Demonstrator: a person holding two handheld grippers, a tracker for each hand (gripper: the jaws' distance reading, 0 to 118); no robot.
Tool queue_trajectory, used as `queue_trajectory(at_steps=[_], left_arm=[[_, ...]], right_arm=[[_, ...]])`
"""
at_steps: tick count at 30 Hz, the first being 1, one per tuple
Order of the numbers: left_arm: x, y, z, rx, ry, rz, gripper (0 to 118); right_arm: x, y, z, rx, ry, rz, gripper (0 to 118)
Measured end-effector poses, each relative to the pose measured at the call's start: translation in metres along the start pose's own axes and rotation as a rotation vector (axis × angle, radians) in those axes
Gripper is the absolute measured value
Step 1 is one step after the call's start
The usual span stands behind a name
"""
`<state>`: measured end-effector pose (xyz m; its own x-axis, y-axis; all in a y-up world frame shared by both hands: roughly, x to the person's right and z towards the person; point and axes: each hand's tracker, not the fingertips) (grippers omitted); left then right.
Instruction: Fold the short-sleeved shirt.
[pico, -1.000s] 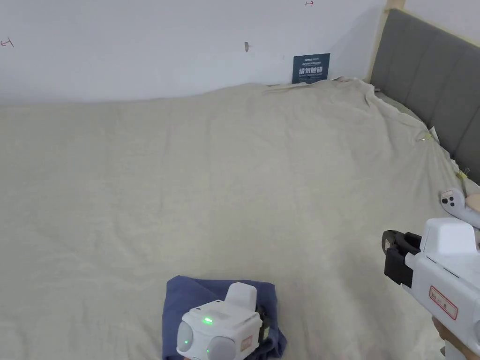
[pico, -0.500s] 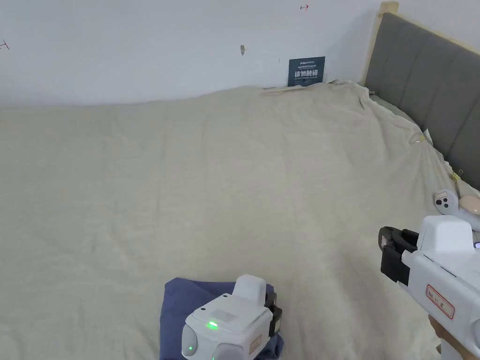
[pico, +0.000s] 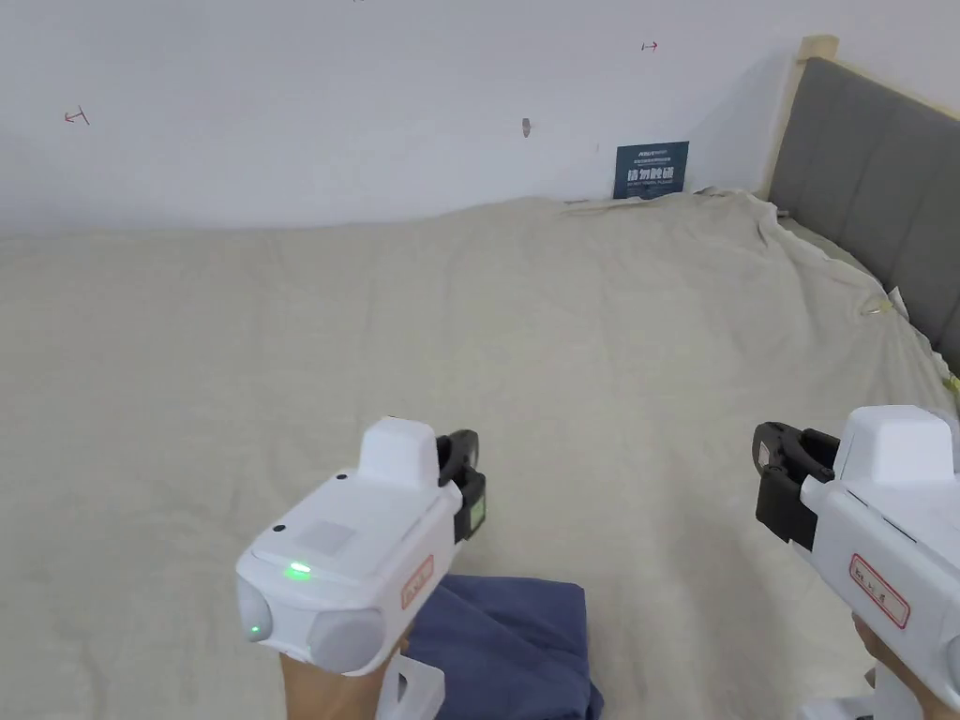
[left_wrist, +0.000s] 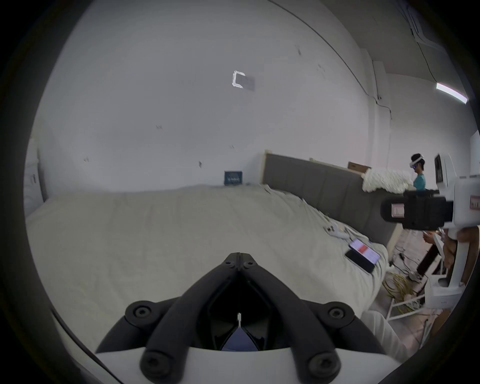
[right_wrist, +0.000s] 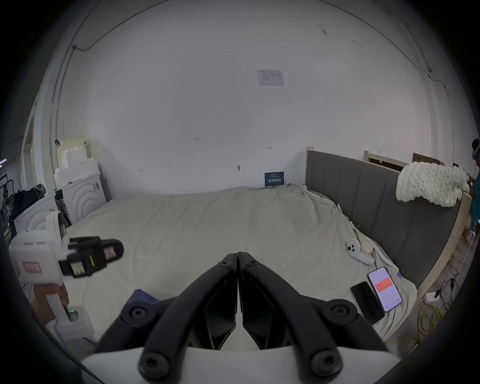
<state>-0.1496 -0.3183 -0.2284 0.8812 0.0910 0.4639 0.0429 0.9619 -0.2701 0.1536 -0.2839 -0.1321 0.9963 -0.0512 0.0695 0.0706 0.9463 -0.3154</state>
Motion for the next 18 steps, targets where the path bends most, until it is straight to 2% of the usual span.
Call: queue_trajectory(at_steps=[8,13,18], left_arm=[[-0.046,0.015,0.033,0.121,0.171,-0.008,0],[-0.065,0.012,0.052,0.178,0.296,-0.060,0],[-0.082,0.009,0.063,0.183,0.367,-0.036,0]], right_arm=[[-0.015,0.004,-0.002,0.078,0.013,0.020,0],[-0.024,0.003,-0.005,0.109,0.018,0.030,0],[-0.034,0.000,-0.008,0.131,0.008,0.038,0]])
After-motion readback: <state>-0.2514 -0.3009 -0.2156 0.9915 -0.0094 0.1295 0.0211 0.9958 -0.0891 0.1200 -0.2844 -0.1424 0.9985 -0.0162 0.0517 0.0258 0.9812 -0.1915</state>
